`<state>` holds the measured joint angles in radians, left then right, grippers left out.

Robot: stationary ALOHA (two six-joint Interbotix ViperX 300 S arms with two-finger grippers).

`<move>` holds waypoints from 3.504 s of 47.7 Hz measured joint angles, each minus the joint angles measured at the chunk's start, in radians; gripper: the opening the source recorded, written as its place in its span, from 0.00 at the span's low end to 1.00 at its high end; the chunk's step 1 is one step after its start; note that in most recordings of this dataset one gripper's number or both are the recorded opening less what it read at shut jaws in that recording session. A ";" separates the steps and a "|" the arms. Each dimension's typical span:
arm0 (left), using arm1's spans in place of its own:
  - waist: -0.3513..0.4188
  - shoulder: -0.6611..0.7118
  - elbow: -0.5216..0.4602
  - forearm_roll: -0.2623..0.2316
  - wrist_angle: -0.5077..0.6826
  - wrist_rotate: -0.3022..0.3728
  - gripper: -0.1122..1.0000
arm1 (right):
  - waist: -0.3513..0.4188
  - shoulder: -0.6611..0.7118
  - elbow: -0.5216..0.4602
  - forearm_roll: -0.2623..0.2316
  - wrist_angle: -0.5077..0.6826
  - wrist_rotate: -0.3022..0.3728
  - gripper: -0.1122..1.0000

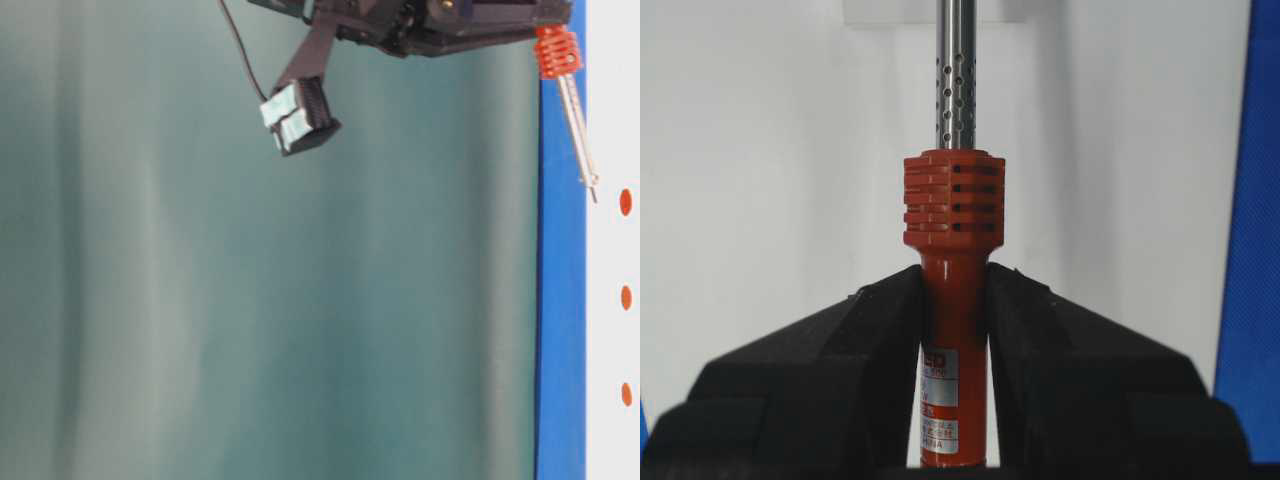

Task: Touch the tip of the soldering iron to the mark.
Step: 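Lower the iron tip onto the rightmost red dot again and hold, then lift the iron and carry it down to the front of the board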

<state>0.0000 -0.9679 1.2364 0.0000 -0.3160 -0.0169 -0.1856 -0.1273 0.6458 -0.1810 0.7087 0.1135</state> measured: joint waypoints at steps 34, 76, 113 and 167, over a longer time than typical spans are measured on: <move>0.002 0.000 0.000 0.000 0.000 0.000 0.10 | -0.002 0.035 0.012 0.000 -0.014 0.000 0.16; 0.002 0.000 0.000 0.000 0.000 0.000 0.10 | -0.002 0.035 0.012 0.000 -0.014 0.000 0.16; 0.002 0.000 0.000 0.000 0.000 0.000 0.10 | -0.002 0.035 0.012 0.000 -0.014 0.000 0.16; 0.002 0.000 0.000 0.000 0.000 0.000 0.10 | -0.002 -0.144 -0.132 -0.055 0.273 -0.003 0.16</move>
<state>0.0015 -0.9679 1.2364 0.0000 -0.3160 -0.0169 -0.1871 -0.2715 0.5139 -0.2362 0.9817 0.1104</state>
